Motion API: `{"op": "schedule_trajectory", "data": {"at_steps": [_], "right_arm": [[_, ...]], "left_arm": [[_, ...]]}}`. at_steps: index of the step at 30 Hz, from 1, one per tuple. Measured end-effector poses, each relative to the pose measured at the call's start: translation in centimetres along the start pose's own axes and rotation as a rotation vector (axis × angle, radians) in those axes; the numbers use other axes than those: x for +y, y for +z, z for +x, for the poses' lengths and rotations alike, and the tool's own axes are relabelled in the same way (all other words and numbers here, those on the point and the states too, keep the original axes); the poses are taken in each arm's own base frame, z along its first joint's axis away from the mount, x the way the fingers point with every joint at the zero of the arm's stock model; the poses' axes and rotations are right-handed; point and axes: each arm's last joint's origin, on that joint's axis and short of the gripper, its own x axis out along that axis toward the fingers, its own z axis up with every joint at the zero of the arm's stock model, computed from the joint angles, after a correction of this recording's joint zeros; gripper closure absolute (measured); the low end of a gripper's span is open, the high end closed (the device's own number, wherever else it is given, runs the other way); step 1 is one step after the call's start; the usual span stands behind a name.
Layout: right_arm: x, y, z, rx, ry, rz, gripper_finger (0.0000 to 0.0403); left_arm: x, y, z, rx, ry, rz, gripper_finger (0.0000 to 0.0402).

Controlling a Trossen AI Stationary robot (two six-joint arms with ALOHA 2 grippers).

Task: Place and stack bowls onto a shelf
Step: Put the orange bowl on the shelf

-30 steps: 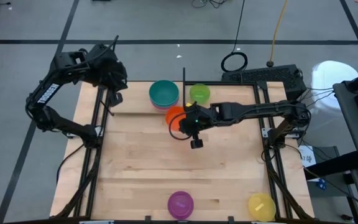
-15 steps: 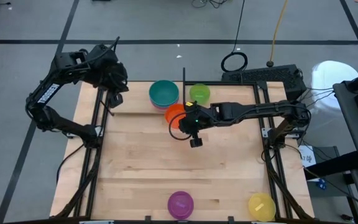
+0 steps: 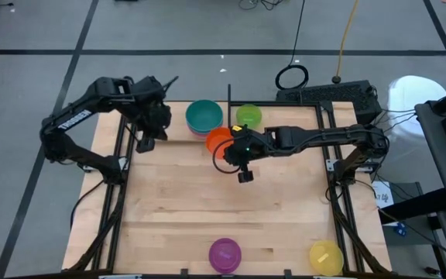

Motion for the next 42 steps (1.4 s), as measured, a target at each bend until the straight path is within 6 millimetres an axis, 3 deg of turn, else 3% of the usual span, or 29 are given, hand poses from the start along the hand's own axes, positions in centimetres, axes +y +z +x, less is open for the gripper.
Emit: {"op": "schedule_trajectory", "data": {"at_steps": [6, 16, 22, 32, 42], "right_arm": [[0.0, 0.0, 0.0, 0.001, -0.001, 0.0, 0.0403], [0.0, 0.0, 0.0, 0.001, -0.001, 0.0, 0.0403], [0.1, 0.0, 0.0, 0.0, 0.01, -0.041, 0.0403], [0.9, -1.4, -0.5, 0.105, 0.228, -0.225, 0.0403], [1.5, -0.8, -1.2, -0.017, 0.469, -0.264, 0.0403]], "left_arm": [[-0.2, 0.3, 0.8, -0.004, -0.009, 0.03, 0.0395], [-0.8, 1.5, 1.0, -0.099, 0.002, 0.038, 0.0343], [-1.2, 2.8, 1.9, -0.146, 0.007, 0.234, 0.032], [-1.5, 5.7, 6.2, -0.048, 0.107, 0.599, 0.032], [-1.7, 8.1, 11.2, 0.011, 0.061, 0.743, 0.032]]}}
